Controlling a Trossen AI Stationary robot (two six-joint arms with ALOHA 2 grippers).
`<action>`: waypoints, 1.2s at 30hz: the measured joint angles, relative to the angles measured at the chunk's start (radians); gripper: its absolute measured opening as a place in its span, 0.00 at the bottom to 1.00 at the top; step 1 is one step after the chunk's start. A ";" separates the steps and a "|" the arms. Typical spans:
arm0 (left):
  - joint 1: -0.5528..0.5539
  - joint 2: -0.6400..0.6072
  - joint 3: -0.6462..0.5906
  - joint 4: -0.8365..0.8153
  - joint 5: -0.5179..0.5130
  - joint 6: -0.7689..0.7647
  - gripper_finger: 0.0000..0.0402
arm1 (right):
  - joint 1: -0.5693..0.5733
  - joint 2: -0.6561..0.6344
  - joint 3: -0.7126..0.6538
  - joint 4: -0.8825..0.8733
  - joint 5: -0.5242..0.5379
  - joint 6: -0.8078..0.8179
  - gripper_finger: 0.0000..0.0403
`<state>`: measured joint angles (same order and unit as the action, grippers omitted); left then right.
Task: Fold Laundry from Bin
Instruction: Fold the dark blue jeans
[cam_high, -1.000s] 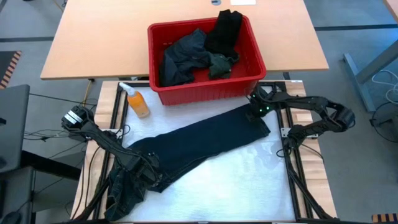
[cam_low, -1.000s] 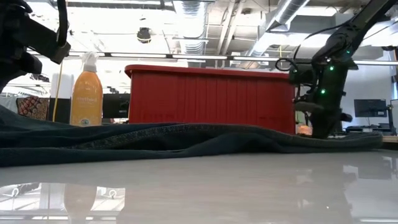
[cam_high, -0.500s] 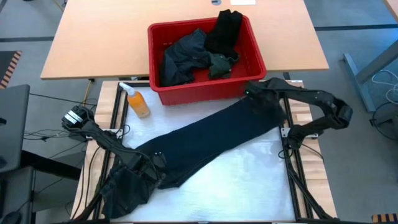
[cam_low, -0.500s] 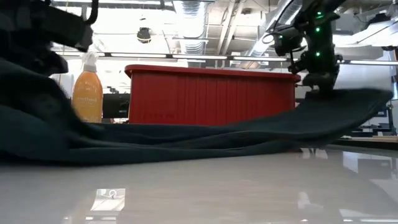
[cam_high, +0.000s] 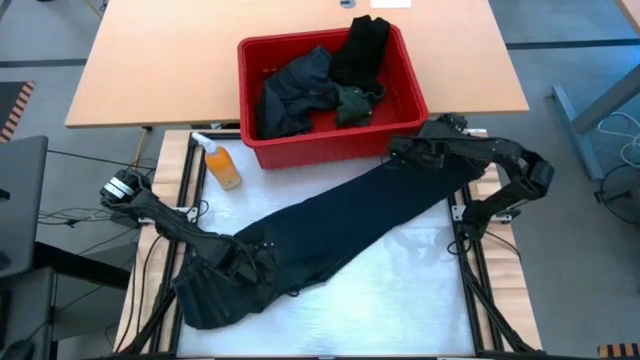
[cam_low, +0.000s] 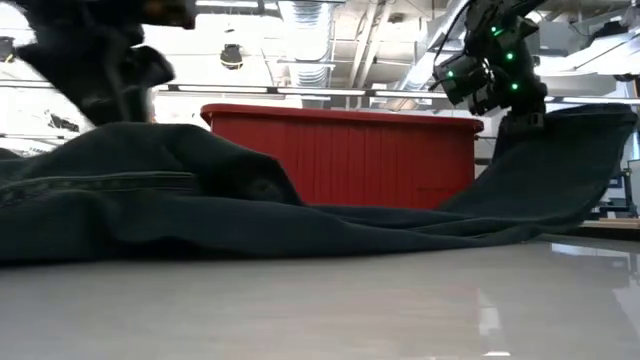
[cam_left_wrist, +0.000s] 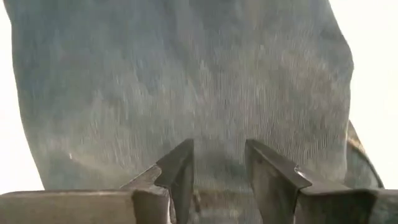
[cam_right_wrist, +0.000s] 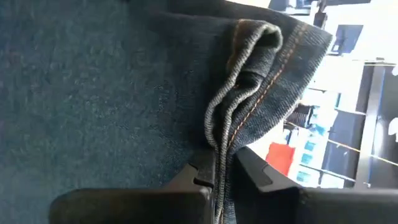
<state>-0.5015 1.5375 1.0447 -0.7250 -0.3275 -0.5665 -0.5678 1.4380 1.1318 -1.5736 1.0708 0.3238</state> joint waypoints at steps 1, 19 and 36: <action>0.015 0.001 -0.004 0.028 -0.013 0.019 0.34 | 0.000 -0.007 0.012 0.003 0.010 -0.012 0.10; 0.419 0.414 0.121 0.743 0.010 0.507 0.34 | 0.114 -0.266 0.390 0.000 -0.096 -0.281 0.10; 0.510 1.034 0.970 0.613 0.192 0.577 0.34 | 0.298 -0.279 0.698 0.002 -0.185 -0.238 0.10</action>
<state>0.0081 2.5711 2.0148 -0.1120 -0.1354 0.0101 -0.2702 1.1588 1.8295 -1.5712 0.8858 0.0863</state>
